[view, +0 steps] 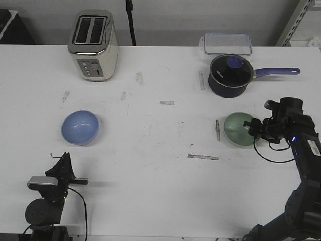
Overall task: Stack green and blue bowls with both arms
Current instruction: 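Reach the right gripper forward and down onto the pale green bowl rim, then grip the green bowl rim and drag it toward the table center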
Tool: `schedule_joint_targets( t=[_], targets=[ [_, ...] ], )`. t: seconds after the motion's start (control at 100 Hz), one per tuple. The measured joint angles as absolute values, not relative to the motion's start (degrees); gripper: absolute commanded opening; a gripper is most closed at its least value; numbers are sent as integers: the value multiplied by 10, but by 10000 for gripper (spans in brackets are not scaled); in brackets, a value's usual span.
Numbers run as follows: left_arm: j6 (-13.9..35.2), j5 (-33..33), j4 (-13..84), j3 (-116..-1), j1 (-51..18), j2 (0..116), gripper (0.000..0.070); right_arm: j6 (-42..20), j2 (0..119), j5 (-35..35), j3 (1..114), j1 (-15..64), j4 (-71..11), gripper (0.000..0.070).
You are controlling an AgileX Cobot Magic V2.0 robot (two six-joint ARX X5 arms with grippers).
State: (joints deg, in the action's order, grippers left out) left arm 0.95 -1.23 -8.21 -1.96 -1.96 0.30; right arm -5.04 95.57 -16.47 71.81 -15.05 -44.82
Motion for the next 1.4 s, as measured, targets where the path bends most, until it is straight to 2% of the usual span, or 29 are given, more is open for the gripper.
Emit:
schedule_joint_targets(
  t=[0.11,0.41,0.66,0.77,0.97,1.22,1.4],
  targets=[
    [10,-12,-82,-20,-20,3,1,-50,956,-165,718,-151,-448,12],
    [10,-12,-82,-20,-20,3,1,-54,954,-171,718,-151,-450,12],
    [10,-12,-82,-20,-20,3,1,-79,891,-232,717,-148,-445,12],
    [10,-12,-82,-20,-20,3,1,-102,871,-238,718,-131,-445,12],
    [10,-12,-82,-20,-20,3,1,-147,870,-231,717,-51,-430,12],
    [10,-12,-82,-20,-20,3,1,-248,870,-123,717,97,-406,12],
    [10,-12,-82,-20,-20,3,1,-314,879,-105,717,192,-388,12]
  ],
)
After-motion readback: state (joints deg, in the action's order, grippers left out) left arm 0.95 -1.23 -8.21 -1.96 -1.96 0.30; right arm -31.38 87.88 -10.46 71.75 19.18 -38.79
